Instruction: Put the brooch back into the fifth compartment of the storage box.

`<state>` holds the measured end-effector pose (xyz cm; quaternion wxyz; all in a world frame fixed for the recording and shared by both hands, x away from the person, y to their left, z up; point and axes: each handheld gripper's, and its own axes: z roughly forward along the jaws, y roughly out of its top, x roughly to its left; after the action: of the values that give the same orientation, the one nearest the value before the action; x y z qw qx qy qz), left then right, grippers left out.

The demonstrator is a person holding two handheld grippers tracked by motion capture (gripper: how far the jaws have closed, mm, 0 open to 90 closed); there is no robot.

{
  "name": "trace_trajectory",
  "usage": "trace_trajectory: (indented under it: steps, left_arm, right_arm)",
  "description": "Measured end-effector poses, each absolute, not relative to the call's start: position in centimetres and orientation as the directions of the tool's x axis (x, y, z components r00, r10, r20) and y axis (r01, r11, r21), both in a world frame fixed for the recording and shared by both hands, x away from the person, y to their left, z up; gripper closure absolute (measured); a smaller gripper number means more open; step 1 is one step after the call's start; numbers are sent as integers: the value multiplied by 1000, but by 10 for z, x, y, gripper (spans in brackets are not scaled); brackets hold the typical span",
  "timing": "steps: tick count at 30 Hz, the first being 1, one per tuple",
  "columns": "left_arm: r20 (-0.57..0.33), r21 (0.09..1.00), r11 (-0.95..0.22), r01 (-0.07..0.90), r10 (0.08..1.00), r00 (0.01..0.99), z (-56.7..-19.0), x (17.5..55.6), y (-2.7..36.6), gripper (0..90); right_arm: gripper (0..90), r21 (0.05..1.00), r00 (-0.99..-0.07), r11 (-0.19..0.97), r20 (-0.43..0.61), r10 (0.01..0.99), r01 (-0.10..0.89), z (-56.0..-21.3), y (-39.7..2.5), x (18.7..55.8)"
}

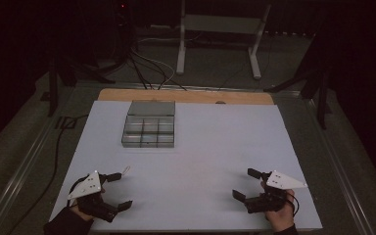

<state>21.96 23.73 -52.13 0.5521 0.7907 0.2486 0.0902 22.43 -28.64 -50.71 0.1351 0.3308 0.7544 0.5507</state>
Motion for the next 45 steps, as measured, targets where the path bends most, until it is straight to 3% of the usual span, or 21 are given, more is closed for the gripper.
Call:
trace_trajectory:
  steps: [35,45]
  left_arm:
    - [-128,898,-333,287,428,895,-520,213,233,10]
    - [-132,912,-305,276,418,899,-507,213,229,10]
  right_arm:
    - [0,917,-759,212,132,638,337,-504,-274,224]
    - [0,919,-763,198,147,629,340,-503,-274,223]
